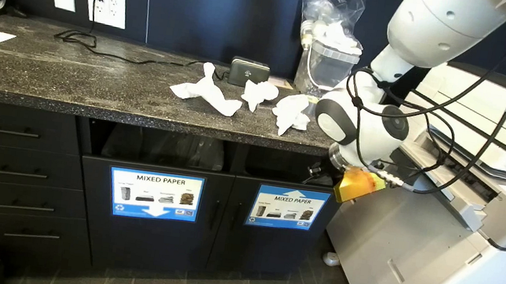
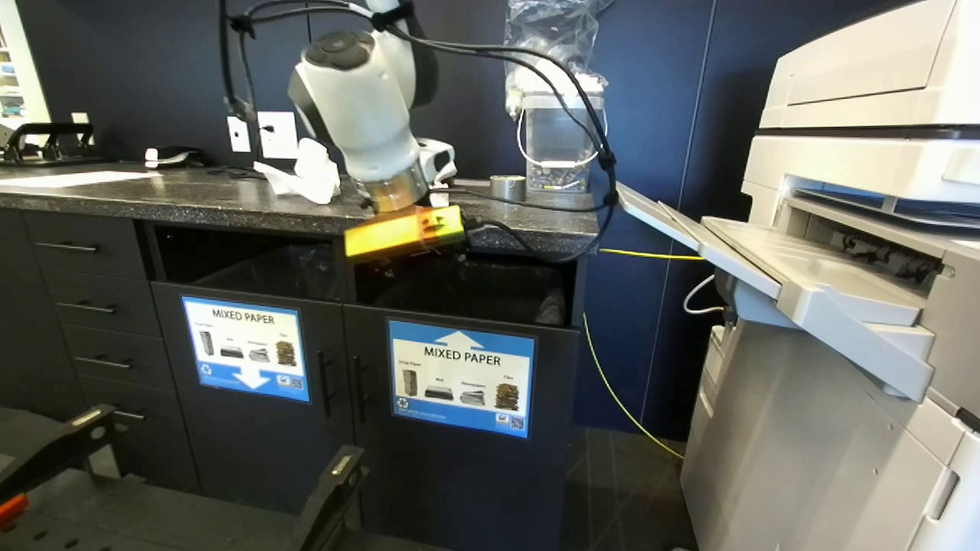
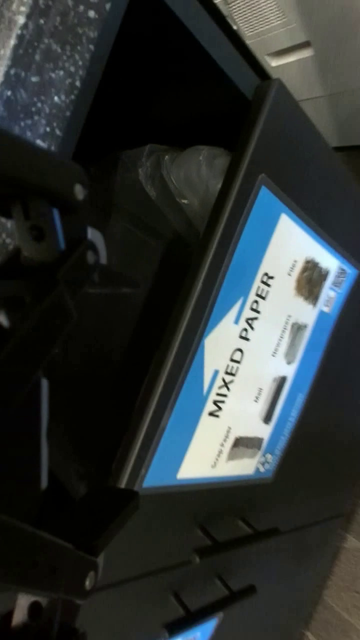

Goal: Pick up one paper and throw it in the bin

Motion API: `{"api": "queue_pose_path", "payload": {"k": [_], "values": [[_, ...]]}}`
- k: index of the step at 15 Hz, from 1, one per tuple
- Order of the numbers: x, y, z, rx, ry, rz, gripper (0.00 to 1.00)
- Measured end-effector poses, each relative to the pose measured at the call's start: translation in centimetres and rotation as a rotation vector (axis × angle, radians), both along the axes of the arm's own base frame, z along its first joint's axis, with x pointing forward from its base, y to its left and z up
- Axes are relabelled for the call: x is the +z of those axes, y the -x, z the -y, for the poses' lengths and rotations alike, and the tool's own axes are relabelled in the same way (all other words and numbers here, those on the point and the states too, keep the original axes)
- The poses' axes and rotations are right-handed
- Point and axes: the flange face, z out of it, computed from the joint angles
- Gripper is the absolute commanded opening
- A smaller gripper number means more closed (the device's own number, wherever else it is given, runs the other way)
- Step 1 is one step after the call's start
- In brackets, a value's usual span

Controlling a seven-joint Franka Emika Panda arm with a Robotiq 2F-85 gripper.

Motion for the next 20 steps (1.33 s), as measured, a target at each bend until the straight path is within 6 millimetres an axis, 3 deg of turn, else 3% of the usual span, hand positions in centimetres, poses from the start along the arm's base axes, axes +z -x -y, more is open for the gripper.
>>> {"api": "queue_pose_path", "payload": {"k": [5,7,11,16,18,20], "values": [[7.1,5.4,-7.6,-0.029,0.149,-0.212,1.00],[11.0,6.2,-9.5,-0.033,0.170,-0.257,1.00],[16.7,5.4,-10.0,-0.080,0.163,-0.274,1.00],[25.1,2.9,-8.9,-0.180,0.128,-0.294,1.00],[26.4,2.2,-8.4,-0.193,0.103,-0.266,1.00],[26.2,2.1,-8.4,-0.191,0.098,-0.272,1.00]]}}
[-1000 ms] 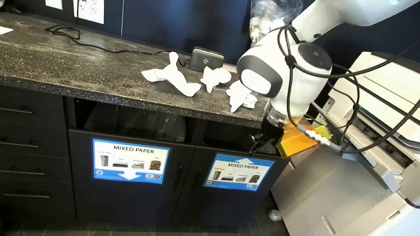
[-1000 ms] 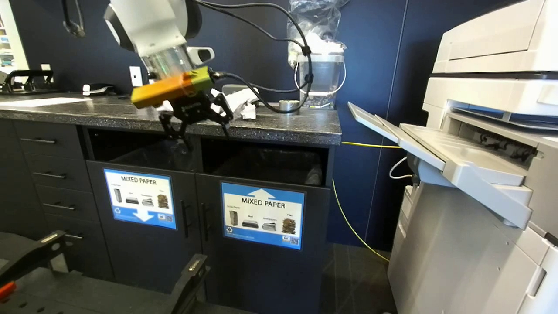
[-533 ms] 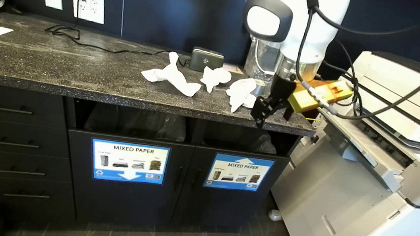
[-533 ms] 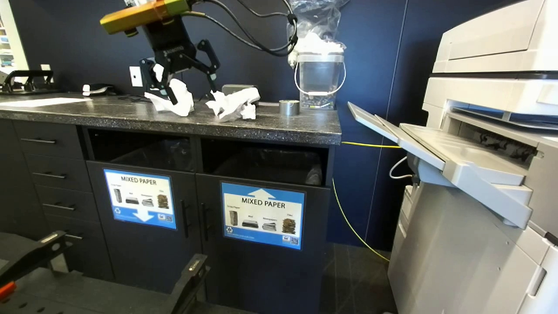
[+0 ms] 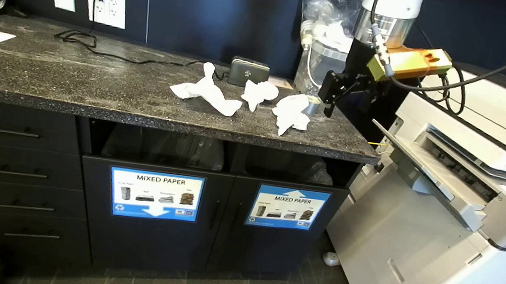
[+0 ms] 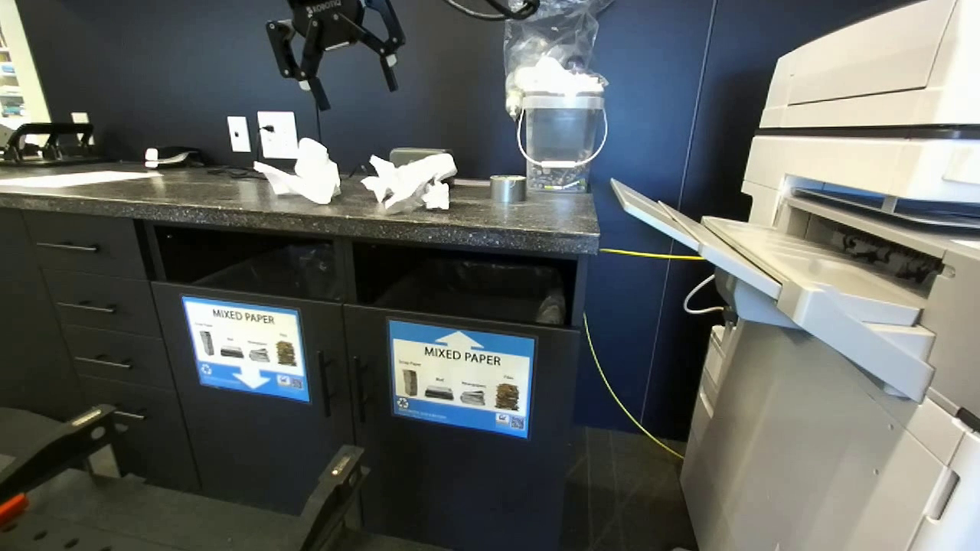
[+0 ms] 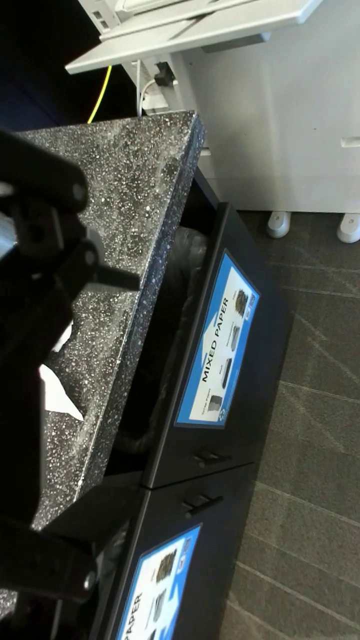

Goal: Pick up one paper and throw it in the bin

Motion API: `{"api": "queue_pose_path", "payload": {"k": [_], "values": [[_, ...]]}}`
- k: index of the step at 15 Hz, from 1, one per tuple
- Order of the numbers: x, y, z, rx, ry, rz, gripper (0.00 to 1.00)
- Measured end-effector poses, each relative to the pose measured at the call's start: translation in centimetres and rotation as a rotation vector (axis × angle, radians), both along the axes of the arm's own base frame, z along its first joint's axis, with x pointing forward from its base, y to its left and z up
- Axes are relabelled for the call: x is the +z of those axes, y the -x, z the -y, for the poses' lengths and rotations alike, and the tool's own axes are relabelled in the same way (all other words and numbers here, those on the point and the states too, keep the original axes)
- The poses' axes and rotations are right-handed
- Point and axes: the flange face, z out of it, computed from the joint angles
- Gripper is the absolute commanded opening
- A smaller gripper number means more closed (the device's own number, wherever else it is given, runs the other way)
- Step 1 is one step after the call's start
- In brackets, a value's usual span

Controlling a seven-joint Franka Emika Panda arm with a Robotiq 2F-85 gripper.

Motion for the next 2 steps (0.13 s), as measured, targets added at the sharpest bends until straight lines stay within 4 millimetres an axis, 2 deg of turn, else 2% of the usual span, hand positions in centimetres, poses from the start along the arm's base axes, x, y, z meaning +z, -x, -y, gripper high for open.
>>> {"api": "queue_pose_path", "payload": {"k": [2], "values": [[-0.38,-0.05,-0.13,0.003,-0.004,-0.009,1.00]]}}
